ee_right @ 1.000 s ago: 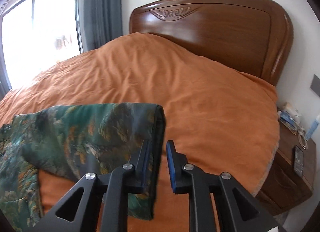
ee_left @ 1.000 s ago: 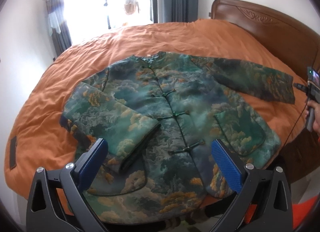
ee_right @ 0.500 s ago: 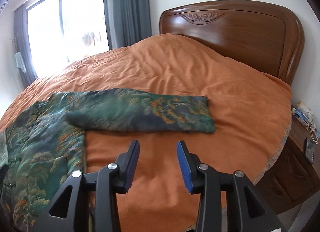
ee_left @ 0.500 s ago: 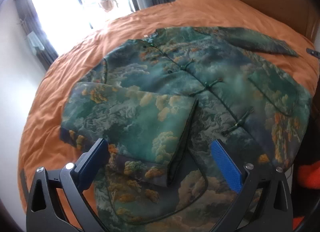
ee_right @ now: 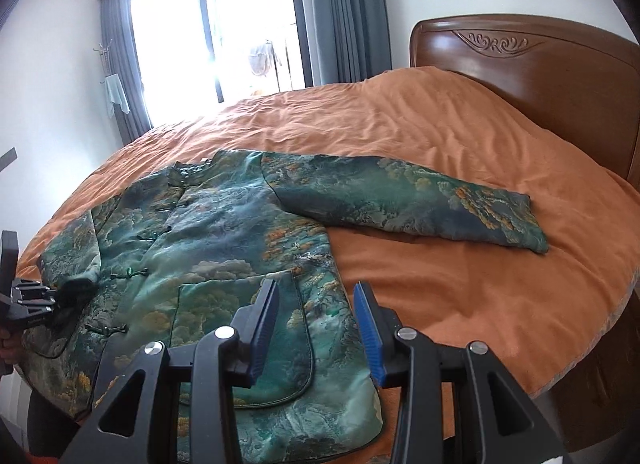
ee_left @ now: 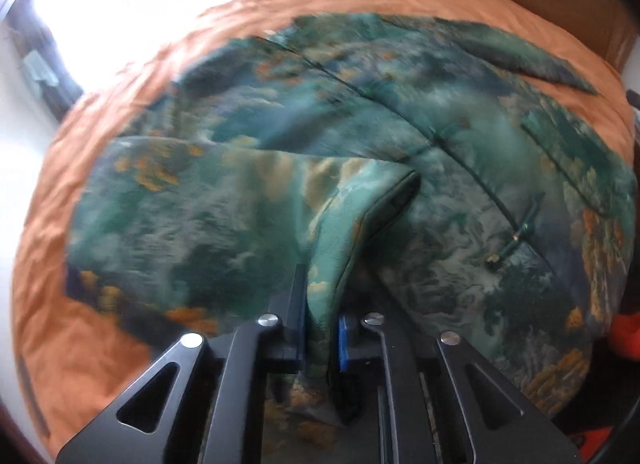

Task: Fold large clothes
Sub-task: 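Grasp the other folded sleeve with the left tool and lay it outward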

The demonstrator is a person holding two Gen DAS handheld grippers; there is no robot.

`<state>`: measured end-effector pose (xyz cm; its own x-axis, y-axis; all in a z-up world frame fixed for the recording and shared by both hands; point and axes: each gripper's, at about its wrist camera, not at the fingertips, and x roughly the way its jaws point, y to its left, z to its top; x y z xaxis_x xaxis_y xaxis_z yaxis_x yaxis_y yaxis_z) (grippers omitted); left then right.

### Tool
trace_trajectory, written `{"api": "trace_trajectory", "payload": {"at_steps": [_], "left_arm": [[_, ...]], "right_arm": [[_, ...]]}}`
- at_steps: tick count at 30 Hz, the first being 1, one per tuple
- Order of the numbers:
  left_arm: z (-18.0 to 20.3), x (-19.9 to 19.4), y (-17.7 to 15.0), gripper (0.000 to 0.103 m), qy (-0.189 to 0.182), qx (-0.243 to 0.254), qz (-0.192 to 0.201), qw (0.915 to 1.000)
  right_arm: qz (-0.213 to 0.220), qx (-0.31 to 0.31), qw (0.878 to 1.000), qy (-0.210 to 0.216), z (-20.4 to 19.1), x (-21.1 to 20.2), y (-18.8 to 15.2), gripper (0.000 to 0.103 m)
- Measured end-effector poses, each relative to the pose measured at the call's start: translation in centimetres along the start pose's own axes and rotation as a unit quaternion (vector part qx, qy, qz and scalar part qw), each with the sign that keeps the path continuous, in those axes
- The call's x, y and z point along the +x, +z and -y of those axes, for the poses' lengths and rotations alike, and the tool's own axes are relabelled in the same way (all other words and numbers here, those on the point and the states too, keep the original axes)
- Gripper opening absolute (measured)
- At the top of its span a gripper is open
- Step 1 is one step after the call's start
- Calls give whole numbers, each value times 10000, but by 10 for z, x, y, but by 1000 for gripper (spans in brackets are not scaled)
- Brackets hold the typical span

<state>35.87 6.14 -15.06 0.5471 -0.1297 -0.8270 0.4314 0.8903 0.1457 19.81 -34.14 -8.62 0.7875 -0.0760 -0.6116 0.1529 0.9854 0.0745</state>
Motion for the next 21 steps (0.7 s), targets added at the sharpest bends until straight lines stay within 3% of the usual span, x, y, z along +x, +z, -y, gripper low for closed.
{"api": "trace_trajectory", "payload": {"at_steps": [5, 10, 14, 16, 18, 21], "left_arm": [[-66, -77, -3, 10, 608, -917, 710, 9914], [-153, -129, -26, 12, 1708, -1896, 926, 9624], [-221, -146, -59, 21, 2402, -2859, 895, 9233], [-251, -151, -82, 34, 2768, -3318, 836, 8980], [-274, -155, -104, 34, 3099, -3730, 763, 8712], [-293, -164, -137, 34, 3299, -4335, 709, 8356]], "right_arm": [[182, -200, 9996, -12, -11, -11, 3, 40], [176, -246, 9994, 153, -17, -11, 3, 40], [116, -263, 9991, 311, -25, -10, -1, 40], [112, -319, 9988, 366, -29, -11, -2, 40], [125, -386, 9984, 397, -33, -12, -3, 40], [126, -369, 9985, 375, -30, -12, -3, 41]]}}
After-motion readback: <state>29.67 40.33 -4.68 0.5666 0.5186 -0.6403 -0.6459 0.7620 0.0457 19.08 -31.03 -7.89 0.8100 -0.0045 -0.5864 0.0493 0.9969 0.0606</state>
